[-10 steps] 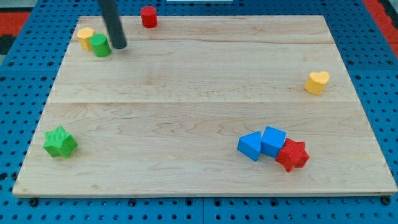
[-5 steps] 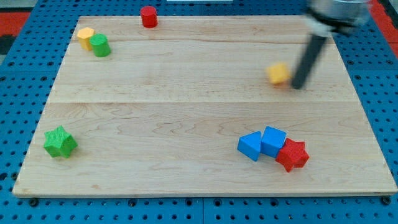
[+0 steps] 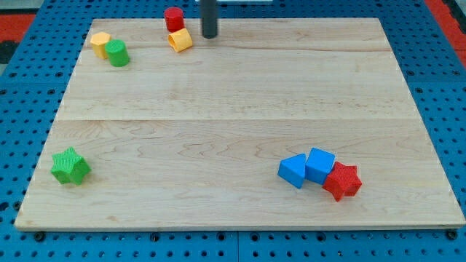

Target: Make a group of green blocks and yellow blocks towards top left

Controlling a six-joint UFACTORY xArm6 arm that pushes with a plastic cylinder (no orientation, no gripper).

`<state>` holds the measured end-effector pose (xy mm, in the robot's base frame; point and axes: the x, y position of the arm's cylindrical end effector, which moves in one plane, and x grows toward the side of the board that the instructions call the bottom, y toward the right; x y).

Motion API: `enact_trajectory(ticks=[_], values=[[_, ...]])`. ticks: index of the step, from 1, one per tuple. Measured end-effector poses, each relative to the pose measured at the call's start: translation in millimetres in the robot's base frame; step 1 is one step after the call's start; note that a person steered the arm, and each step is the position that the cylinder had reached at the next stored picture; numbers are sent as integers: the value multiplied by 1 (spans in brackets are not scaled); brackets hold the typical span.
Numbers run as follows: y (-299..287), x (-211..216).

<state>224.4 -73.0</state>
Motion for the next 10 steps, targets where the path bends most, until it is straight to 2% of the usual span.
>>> enact_trajectory(ticks=[1, 3, 5, 6, 7, 8, 9, 10], values=[[-36, 2], [1, 40], [-81, 48], [-22, 106], [1, 246], [-62, 328], [-140, 324], [-133, 343]])
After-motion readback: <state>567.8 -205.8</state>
